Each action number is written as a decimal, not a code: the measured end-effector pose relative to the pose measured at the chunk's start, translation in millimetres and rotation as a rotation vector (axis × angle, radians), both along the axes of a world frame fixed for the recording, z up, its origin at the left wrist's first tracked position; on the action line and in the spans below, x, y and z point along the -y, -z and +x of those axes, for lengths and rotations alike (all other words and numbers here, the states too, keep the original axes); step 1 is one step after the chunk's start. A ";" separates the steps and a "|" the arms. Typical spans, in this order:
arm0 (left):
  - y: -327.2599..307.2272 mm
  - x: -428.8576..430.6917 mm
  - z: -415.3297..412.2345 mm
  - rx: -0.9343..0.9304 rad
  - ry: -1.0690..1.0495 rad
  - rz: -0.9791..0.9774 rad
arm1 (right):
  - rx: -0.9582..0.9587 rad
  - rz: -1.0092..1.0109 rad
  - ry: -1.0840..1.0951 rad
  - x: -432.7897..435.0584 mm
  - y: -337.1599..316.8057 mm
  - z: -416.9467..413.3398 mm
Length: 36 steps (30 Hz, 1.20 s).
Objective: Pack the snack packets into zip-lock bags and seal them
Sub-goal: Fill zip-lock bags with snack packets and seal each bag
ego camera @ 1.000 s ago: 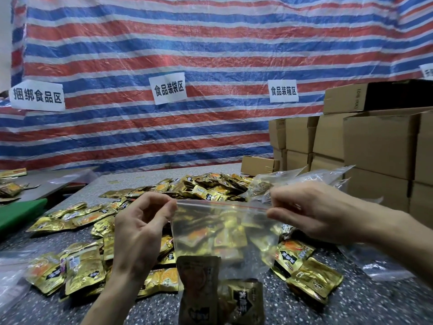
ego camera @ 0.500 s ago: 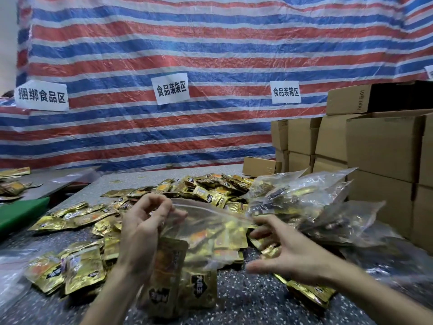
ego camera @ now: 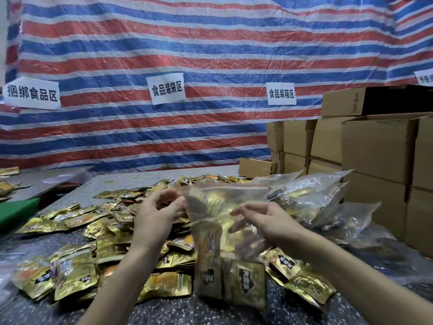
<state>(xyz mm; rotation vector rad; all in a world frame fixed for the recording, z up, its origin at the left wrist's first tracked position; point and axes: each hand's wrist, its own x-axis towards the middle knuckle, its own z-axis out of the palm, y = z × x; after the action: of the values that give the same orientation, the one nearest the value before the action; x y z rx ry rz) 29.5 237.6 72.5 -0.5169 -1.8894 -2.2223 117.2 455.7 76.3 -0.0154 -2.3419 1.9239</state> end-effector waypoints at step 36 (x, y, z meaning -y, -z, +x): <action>45.2 21.6 21.3 -0.132 -0.056 -0.285 | -0.608 0.847 0.711 -1.0 -46.4 -56.5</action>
<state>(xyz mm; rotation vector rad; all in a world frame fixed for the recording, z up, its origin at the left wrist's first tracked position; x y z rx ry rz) 50.9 215.9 27.3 -0.6281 -2.1317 -1.8448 60.8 456.7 122.7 -0.1427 -2.0928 0.4623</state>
